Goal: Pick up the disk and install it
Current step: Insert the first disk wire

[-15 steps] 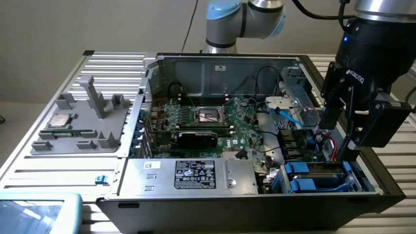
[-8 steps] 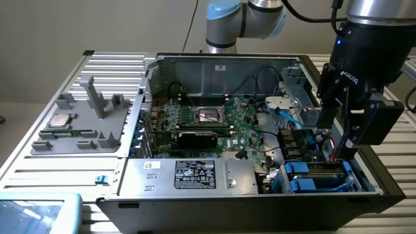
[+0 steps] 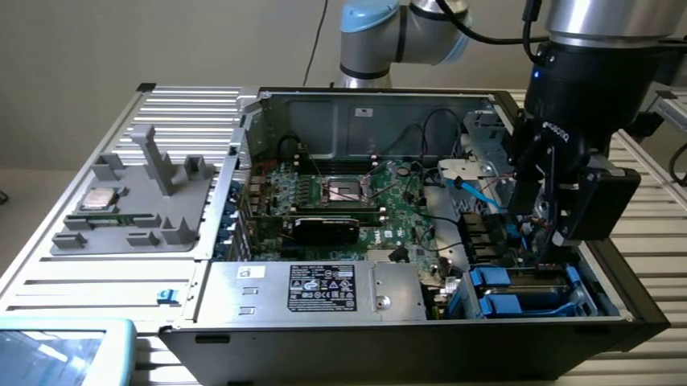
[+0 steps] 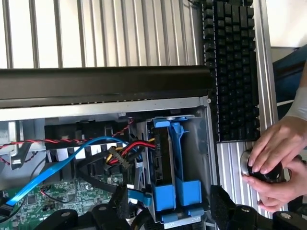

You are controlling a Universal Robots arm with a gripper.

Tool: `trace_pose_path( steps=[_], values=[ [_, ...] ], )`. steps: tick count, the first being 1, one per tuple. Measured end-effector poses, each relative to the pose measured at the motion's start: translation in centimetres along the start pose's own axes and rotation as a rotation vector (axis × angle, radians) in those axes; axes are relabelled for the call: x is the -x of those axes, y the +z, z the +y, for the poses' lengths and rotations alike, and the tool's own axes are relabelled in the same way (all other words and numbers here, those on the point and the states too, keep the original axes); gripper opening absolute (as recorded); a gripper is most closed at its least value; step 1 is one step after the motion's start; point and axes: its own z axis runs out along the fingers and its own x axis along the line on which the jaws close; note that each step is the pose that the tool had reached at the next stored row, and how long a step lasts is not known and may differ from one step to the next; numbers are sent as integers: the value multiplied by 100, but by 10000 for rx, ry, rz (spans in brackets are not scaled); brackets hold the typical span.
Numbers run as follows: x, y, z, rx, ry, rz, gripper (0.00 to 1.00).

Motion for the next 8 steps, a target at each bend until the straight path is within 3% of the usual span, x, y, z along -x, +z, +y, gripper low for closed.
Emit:
trace_pose_path(
  steps=[8],
  values=[
    [-19, 96, -74, 76, -263, 15, 78]
  ],
)
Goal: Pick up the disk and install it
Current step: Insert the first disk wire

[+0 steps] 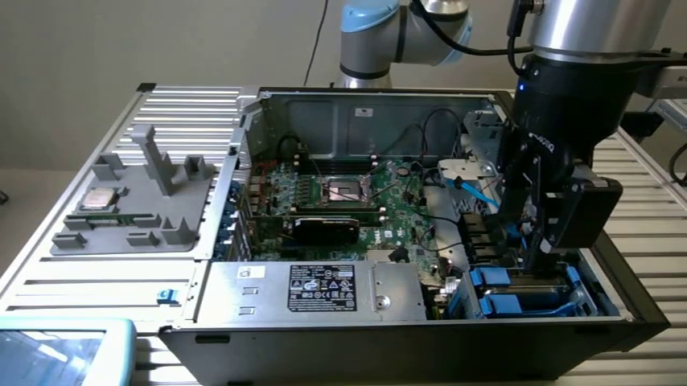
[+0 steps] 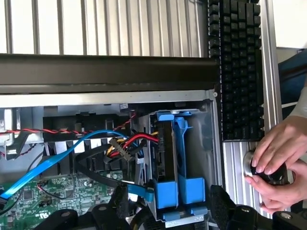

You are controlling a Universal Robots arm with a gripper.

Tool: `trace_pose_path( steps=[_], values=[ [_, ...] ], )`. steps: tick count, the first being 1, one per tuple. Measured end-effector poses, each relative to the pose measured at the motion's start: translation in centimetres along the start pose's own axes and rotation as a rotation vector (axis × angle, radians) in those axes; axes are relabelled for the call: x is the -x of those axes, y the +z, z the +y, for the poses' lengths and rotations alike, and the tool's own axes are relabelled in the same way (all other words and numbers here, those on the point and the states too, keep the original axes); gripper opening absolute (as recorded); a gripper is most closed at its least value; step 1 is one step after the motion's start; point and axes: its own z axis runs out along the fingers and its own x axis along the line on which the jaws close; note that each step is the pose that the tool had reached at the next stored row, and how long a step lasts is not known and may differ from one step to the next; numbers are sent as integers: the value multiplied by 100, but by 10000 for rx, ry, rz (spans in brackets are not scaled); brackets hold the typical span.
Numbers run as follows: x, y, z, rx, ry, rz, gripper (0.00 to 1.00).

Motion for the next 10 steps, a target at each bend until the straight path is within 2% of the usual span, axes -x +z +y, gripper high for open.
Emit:
trace_pose_path(
  steps=[3, 10],
  values=[
    [-4, 17, -13, 23, -67, 3, 78],
    [24, 26, -14, 25, -66, 6, 78]
  ],
)
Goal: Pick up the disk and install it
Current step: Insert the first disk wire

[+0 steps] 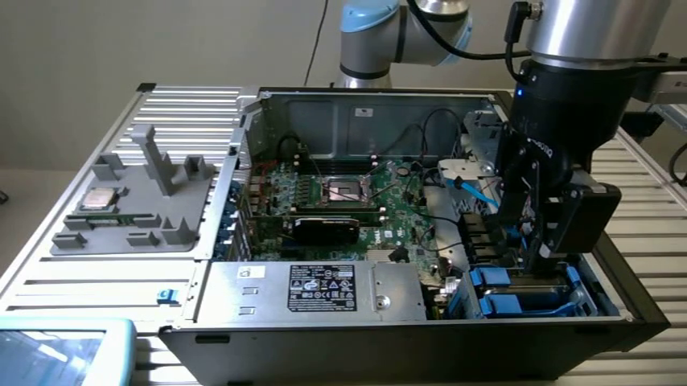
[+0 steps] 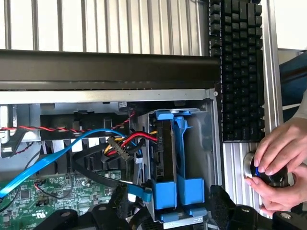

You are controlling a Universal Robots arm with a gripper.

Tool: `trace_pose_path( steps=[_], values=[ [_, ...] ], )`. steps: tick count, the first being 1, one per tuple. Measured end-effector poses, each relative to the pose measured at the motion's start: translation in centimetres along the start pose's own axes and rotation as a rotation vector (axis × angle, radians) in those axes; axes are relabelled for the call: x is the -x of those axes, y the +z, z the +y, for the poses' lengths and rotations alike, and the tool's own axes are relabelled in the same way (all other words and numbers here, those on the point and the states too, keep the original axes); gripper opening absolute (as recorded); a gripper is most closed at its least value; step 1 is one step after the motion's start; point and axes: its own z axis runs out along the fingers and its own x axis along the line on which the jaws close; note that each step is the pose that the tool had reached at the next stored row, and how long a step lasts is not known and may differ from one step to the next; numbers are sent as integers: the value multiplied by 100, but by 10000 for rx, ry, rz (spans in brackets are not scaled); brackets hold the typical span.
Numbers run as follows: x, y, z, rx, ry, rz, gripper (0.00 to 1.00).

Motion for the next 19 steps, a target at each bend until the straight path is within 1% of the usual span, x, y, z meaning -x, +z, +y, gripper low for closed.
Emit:
trace_pose_path(
  steps=[4, 5, 8, 16, 18, 19],
  values=[
    [2, 4, 1, 15, 1, 0, 76],
    [3, 6, 2, 20, 2, 0, 69],
    [6, 11, 1, 41, 10, 7, 69],
    [6, 37, 0, 208, 57, 69, 69],
    [5, 41, 0, 235, 66, 103, 69],
    [5, 41, -1, 241, 70, 117, 66]
  ],
)
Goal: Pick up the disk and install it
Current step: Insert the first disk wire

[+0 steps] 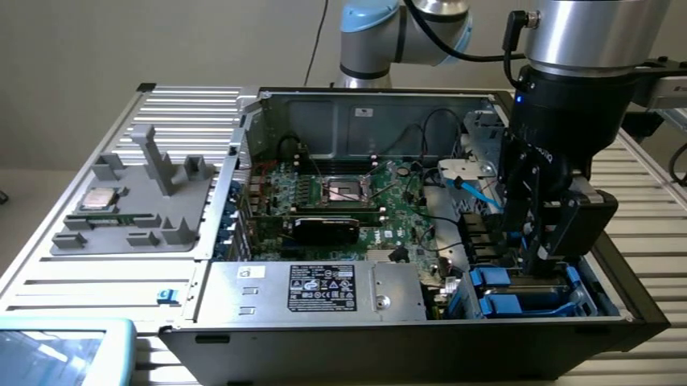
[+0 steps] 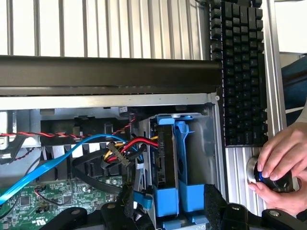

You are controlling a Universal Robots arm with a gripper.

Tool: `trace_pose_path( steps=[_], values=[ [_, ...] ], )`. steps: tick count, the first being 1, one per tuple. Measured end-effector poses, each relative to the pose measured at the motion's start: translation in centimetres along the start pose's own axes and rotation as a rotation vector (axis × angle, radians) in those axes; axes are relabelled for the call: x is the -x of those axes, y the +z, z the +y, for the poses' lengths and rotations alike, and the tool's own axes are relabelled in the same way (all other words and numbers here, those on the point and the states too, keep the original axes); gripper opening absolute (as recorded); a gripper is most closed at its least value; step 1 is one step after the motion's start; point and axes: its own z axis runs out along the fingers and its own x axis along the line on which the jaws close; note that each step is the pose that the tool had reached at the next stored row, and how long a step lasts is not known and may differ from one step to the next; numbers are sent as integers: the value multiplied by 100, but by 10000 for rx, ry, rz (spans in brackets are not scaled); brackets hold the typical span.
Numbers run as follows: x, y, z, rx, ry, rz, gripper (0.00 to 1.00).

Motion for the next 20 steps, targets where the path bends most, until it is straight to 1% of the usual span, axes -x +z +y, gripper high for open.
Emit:
trace_pose_path(
  steps=[2, 3, 6, 8, 12, 16, 17, 18, 19, 20],
  values=[
    [0, 1, 0, 4, 3, 17, 66],
    [0, 0, 0, 4, 3, 21, 59],
    [1, 0, 0, 4, 6, 41, 59],
    [1, 0, 0, 11, 10, 86, 59],
    [1, 1, -6, 112, 44, 178, 59],
    [2, -1, -13, 184, 67, 230, 59],
    [2, -1, -15, 210, 75, 252, 59],
    [2, -1, -17, 238, 84, 276, 59],
    [2, -1, -20, 271, 95, 310, 56],
    [2, -1, -23, 306, 107, 350, 56]
  ],
)
